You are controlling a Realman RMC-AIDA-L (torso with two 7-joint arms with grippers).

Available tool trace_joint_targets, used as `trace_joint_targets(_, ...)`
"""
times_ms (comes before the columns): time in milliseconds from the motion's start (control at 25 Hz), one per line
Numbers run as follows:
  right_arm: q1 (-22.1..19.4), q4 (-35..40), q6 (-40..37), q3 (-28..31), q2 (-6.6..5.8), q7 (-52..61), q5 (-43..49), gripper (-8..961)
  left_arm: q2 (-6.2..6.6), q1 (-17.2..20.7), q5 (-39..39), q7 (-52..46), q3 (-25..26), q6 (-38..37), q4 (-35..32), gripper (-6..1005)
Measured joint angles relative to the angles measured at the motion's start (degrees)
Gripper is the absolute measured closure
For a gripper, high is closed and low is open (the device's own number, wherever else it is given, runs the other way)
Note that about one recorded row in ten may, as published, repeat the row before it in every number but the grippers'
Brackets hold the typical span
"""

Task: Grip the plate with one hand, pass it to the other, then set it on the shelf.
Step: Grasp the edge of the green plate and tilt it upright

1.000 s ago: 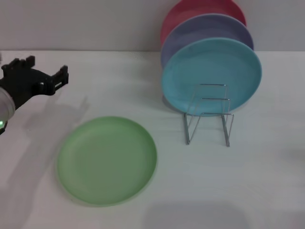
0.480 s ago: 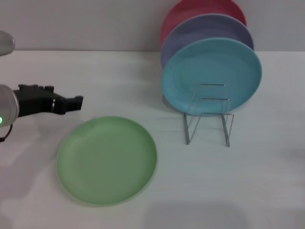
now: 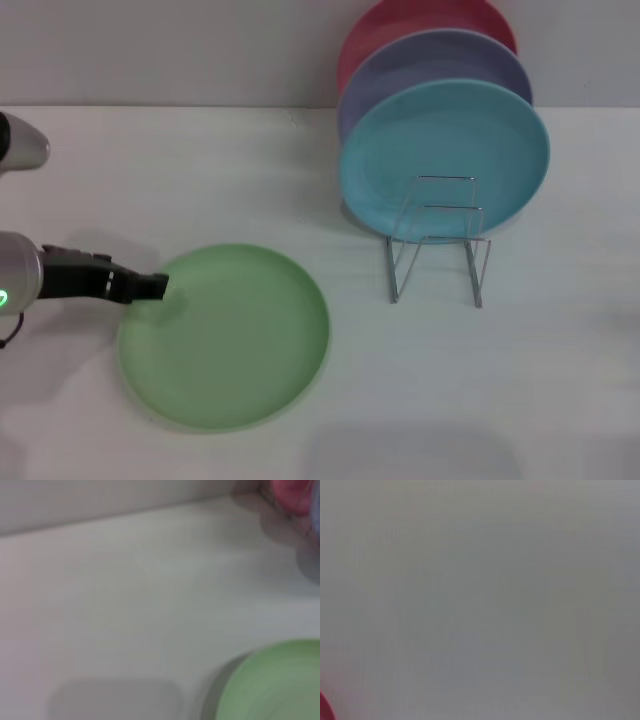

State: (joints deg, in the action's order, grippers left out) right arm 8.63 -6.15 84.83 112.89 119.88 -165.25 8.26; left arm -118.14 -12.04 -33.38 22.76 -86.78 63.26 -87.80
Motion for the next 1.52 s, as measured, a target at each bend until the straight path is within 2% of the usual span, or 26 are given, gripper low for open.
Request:
trace_joint_targets(520,0.16,0.0,-0.54,0.0,-0.08,0.0,0.0,121,0.0,-3.07,0.78,-0.01,-0.02,0.75,6.82,211)
trace_joint_targets(1040,0.16,0.0,-0.65,-0.05,-0.09,0.0,0.0,120,-0.15,-3.47,1.92,-0.23,-0.29,1.44,7.22,257)
trace_joint_targets(1520,0.16,0.0,-0.55,-0.02,-0.09,-0.04,0.0,120,-0.05,-5.36,2.28,0.06,-0.34,3.77,8.68,298)
